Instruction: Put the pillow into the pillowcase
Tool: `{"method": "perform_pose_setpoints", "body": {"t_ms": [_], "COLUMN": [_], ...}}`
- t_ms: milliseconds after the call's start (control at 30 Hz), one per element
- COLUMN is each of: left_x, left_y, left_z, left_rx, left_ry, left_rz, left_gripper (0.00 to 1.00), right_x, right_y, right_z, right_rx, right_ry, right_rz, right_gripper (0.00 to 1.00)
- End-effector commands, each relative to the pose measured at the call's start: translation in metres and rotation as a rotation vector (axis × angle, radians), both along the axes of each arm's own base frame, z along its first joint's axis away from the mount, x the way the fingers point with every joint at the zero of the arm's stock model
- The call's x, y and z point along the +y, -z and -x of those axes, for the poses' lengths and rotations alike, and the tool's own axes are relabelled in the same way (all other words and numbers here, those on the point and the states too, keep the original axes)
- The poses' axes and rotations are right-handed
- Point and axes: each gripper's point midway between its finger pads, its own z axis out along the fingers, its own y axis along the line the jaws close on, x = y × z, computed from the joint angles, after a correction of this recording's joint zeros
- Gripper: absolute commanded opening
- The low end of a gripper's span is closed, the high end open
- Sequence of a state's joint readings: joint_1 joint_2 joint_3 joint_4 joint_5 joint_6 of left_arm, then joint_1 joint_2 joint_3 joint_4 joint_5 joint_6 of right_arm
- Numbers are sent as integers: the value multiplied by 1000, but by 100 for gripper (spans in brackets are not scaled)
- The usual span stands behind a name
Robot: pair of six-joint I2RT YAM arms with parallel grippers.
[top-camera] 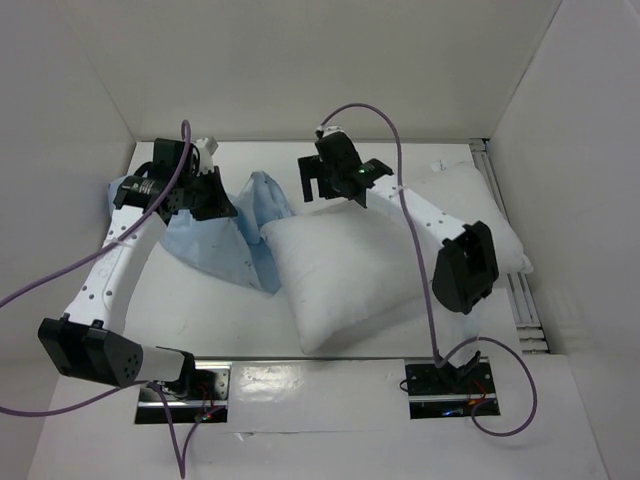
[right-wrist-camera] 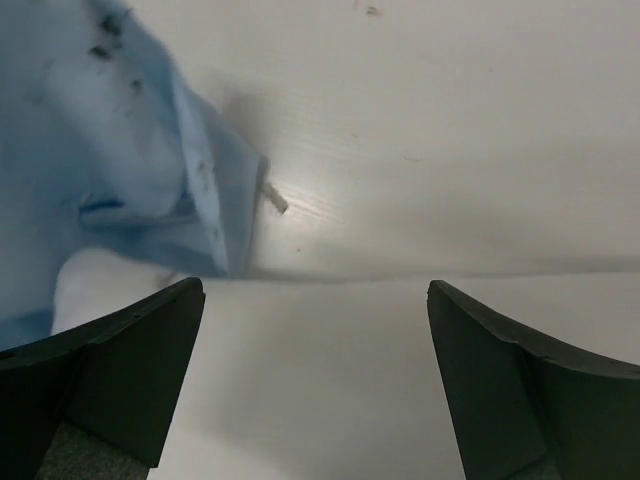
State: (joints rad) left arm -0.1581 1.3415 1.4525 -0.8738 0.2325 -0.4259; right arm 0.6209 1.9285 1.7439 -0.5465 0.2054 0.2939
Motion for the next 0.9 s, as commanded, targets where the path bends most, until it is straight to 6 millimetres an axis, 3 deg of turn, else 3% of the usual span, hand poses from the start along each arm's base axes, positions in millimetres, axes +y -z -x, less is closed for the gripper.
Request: {"method": "perform_pose_setpoints", "body": {"t_ms": [0, 67, 200, 233, 300, 400, 433, 467, 500, 533, 733, 867], "left_x": [-3, -4, -5, -5, -4, -2, -2, -2, -2, -2, -3, -3], "left_y": [-17, -17, -14, -14, -13, -13, -13, -16, -16, -16, -20, -19], "left_z": [-11, -11, -12, -12, -13, -13, -13, -12, -12, -12, -10, -7], "left_rx": [-54, -55, -46, -46, -43, -45, -45, -55, -55, -55, -63, -63], "left_ry": [4, 7, 7, 7, -6, -12, -12, -12, -12, -12, -6, -6], "left_rz": [8, 2, 1, 1, 0, -7, -7, -5, -5, -5, 3, 3], "left_gripper": [0, 0, 0, 0, 0, 0, 0, 0, 0, 0, 0, 0], "right_x": [18, 33, 42, 44, 50, 47, 44, 44, 44, 45, 71, 90], "right_y": [-53, -48, -23, -21, 6, 38, 45, 44, 49, 48, -19, -33], "right_z": [49, 80, 124, 129, 138, 132, 131, 128, 128, 125, 117, 105], "right_rx": [-131, -134, -72, -65, -17, 19, 25, 12, 22, 10, -124, -151], "right_ry": [-245, -355, -515, -529, -559, -509, -492, -479, -481, -473, -503, -527], "right_rz": [85, 161, 302, 308, 349, 390, 402, 407, 416, 414, 240, 225], "right_gripper": [100, 100, 100, 100, 100, 95, 85, 48, 20, 0, 0, 0]}}
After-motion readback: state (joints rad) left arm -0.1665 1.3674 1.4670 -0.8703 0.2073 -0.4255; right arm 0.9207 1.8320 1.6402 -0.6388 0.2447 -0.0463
